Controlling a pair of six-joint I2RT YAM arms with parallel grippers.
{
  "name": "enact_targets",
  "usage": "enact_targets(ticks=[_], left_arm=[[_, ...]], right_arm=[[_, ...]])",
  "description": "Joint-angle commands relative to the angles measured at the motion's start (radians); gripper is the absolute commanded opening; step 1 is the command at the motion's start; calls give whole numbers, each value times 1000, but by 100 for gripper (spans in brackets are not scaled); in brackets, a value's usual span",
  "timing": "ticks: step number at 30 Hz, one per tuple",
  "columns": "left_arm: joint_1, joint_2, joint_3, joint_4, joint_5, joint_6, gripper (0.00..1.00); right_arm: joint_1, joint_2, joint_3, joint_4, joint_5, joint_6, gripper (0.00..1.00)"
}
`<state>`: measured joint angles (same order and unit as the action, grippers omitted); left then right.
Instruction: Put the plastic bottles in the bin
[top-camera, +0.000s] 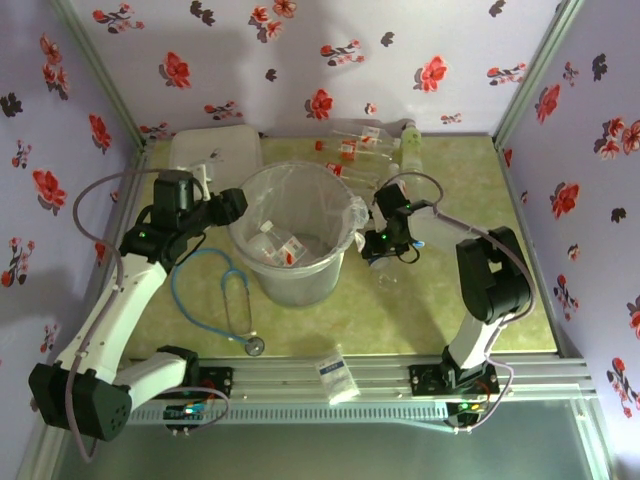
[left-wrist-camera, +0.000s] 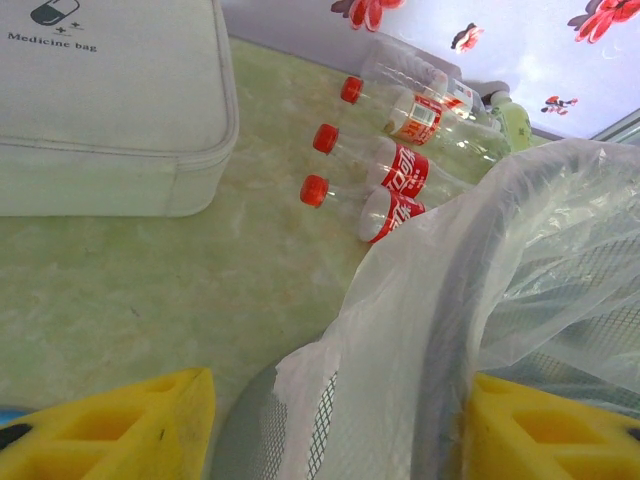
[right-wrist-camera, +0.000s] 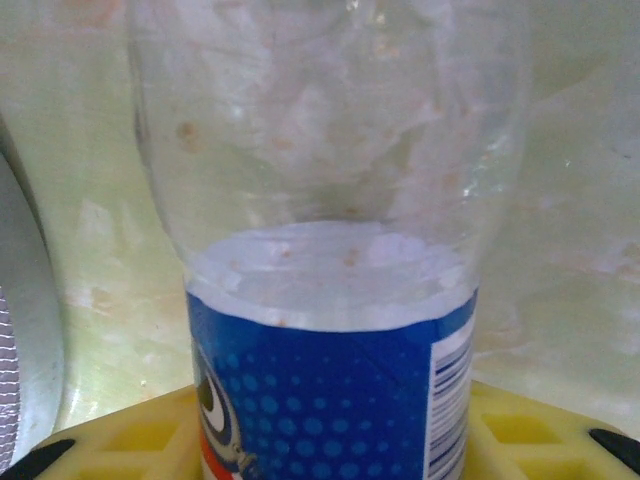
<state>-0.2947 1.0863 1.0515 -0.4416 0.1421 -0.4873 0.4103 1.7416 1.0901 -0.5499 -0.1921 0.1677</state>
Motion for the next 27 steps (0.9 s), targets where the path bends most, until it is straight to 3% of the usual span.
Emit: enact_targets(ticks=[1, 7, 17, 21, 27], left_arm=[[-2, 3, -18, -39, -29, 23, 61], [-3, -5, -38, -33, -28, 18, 61], [-2, 16, -41, 5, 12, 7, 61], [-3, 15, -38, -2, 11, 20, 61], [-3, 24, -42, 33, 36, 6, 61]], right_arm=[[-1, -57, 22, -33, 3, 43, 46], [-2, -211, 54, -171, 94, 53, 46], [-15, -386, 295, -433, 195, 51, 47], [-16, -406, 442, -545, 241, 25, 47], [2, -350, 682, -575, 194, -28, 47]])
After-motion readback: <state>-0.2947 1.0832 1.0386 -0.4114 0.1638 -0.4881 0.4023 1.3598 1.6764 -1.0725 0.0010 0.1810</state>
